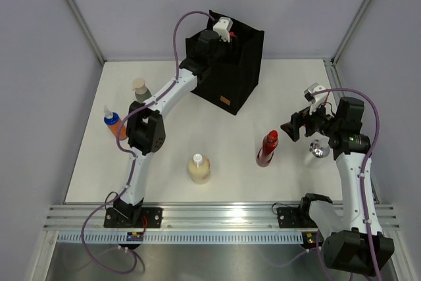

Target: Place the personal care products into the canvas bag

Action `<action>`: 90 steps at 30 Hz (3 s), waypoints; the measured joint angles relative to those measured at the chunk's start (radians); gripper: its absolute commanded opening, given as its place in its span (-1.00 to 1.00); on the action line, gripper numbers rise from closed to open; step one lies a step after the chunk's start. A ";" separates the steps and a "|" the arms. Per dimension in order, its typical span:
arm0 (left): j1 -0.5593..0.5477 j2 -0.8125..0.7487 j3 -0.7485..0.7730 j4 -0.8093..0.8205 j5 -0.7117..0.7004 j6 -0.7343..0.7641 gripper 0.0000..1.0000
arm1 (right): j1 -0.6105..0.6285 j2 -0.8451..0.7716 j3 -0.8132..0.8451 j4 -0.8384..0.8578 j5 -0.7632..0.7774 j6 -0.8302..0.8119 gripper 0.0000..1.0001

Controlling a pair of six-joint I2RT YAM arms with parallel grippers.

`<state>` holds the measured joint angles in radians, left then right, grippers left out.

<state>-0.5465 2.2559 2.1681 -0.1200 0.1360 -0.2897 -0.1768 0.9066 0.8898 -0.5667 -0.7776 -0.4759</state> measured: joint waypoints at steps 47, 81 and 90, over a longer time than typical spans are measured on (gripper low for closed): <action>0.074 -1.281 -1.122 -0.217 -0.053 0.048 0.97 | 0.075 -0.088 0.239 -0.364 0.412 -0.042 0.99; 0.074 -1.542 -1.399 -0.356 -0.118 0.111 0.98 | 0.041 0.637 0.151 0.362 1.000 0.573 0.67; 0.074 -1.542 -1.408 -0.356 -0.118 0.117 0.98 | 0.038 0.616 0.118 0.454 0.945 0.538 -0.23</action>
<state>-0.4721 0.7143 0.7605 -0.4759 0.0177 -0.1730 -0.1387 1.5230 1.0080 -0.1131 0.1669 0.0624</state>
